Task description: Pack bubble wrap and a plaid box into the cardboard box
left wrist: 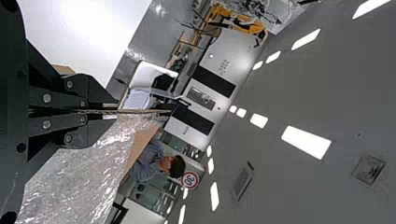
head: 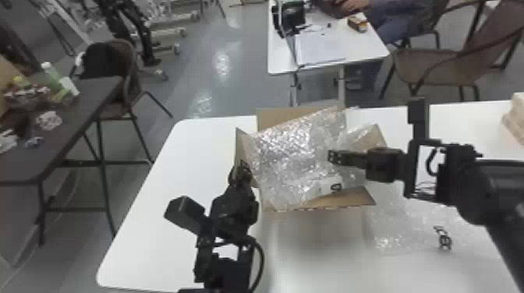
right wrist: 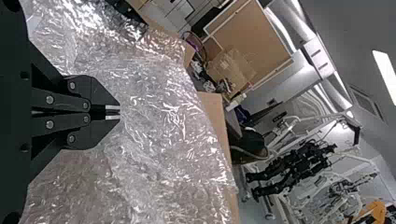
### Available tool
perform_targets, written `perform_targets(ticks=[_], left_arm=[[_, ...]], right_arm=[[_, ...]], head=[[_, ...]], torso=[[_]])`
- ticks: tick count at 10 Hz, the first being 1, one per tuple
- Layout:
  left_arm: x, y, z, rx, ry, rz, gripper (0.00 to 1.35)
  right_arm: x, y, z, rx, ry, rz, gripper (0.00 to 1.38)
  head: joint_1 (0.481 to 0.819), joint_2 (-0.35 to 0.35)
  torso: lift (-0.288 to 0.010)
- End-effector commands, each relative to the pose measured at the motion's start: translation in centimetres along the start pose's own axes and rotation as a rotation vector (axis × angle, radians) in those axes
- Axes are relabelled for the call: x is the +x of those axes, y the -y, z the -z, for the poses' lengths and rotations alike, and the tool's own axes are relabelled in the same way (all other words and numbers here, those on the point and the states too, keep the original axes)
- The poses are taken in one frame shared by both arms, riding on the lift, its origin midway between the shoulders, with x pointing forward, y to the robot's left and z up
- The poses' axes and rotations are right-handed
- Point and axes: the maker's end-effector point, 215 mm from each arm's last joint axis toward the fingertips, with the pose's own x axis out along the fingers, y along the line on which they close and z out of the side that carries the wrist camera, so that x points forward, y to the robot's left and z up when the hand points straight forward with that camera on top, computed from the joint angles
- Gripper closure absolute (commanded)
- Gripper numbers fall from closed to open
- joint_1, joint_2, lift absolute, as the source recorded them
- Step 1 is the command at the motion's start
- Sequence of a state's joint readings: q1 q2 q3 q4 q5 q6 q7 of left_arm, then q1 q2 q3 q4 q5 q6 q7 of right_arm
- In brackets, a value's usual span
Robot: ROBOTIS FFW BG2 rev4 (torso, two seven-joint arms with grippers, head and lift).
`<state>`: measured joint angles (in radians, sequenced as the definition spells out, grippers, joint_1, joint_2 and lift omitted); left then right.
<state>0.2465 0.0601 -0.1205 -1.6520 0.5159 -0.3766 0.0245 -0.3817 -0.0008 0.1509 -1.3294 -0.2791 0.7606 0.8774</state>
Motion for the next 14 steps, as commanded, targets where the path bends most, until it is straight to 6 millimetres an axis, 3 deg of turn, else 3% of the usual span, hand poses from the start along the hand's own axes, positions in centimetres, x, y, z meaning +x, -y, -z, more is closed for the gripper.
perform_targets(ticks=[1, 3, 4, 5, 6, 7, 11, 12, 14], left_arm=[[0.0, 0.1, 0.0, -0.001, 0.001, 0.004, 1.21], [0.0, 0.1, 0.0, -0.008, 0.0, 0.002, 1.21], [0.0, -0.2, -0.1, -0.007, 0.002, -0.002, 1.21], [0.0, -0.5, -0.2, -0.007, 0.005, -0.007, 1.21], [-0.1, -0.7, -0.3, -0.006, 0.006, -0.012, 1.21], [-0.1, -1.0, -0.4, -0.006, 0.008, -0.016, 1.21], [-0.3, -2.1, -0.7, 0.001, 0.006, -0.026, 1.21], [-0.3, -2.2, -0.7, -0.001, 0.004, -0.028, 1.21], [-0.6, -3.1, -0.6, -0.007, -0.001, -0.045, 1.21]], right_arm=[[0.7, 0.7, 1.4, 0.019, -0.007, -0.004, 1.28], [0.7, 1.3, 2.2, 0.024, -0.012, 0.005, 1.28], [0.7, 0.8, 1.5, 0.013, 0.007, -0.004, 0.98], [0.3, 0.3, 0.1, -0.026, 0.028, 0.001, 0.49], [-0.7, 0.2, -1.8, -0.074, 0.058, 0.025, 0.15], [-2.4, 0.5, -3.6, -0.119, 0.096, 0.068, 0.08], [-12.3, 3.0, -7.6, -0.189, 0.25, 0.275, 0.13], [-15.6, 3.4, -8.7, -0.241, 0.308, 0.344, 0.13], [-22.4, 4.3, -8.9, -0.344, 0.386, 0.504, 0.13]], head=[[0.695, 0.268], [0.695, 0.271], [0.695, 0.271], [0.695, 0.271], [0.695, 0.274], [0.695, 0.272], [0.695, 0.2], [0.695, 0.173], [0.695, 0.124]], torso=[[-0.11], [-0.11], [-0.11], [-0.11], [-0.11], [-0.11], [-0.11], [-0.11], [-0.11]])
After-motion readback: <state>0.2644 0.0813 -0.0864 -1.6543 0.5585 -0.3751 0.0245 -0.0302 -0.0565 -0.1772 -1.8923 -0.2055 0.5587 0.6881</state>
